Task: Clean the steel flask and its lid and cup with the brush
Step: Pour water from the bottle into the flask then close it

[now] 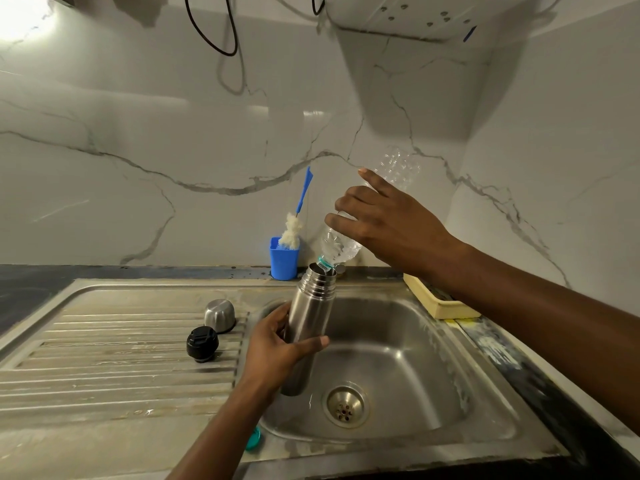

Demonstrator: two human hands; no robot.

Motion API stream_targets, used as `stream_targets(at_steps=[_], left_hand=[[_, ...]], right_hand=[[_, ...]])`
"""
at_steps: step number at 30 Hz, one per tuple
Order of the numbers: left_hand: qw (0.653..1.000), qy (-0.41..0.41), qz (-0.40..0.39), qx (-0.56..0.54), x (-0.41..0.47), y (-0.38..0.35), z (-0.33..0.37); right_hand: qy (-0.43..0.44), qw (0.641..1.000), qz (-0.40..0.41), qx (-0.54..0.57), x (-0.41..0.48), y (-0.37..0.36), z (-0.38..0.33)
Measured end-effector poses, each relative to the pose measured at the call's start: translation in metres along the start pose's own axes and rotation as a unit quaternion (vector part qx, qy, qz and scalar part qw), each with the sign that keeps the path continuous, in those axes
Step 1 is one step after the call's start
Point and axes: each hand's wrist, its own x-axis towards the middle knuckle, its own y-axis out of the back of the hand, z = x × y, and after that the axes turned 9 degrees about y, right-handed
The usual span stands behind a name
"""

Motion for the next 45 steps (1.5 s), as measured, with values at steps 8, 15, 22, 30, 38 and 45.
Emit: stream_targets(at_steps=[8,15,22,30,38,45], left_hand=[[1.0,0.003,0.006,0.001,-0.001,0.002,-0.003],[1.0,-0.001,0.011,0.001,0.001,0.0,-0.001],[1.0,-0.008,0.01,0.007,0.002,0.001,-0.003],[1.0,-0.01,0.012,0.007,0.001,0.001,-0.003],[1.0,-0.008,0.017,-0.003,0.001,0.001,-0.002],[0.999,-0.013,0.024,-0.02,-0.001,0.005,0.003]], right_hand=[[-0.001,1.0,-0.001,-0.001,0.0,0.001,0.001],[0.0,1.0,-0.007,-0.011,-0.001,0.006,0.004],[0.016,0.999,-0.012,-0.03,0.001,0.01,0.004],[0.024,0.999,-0.013,-0.041,0.006,0.013,0.006],[-0.051,0.999,-0.012,0.012,0.003,0.013,-0.002],[-0.216,0.957,-0.067,0.181,-0.01,0.02,-0.017]])
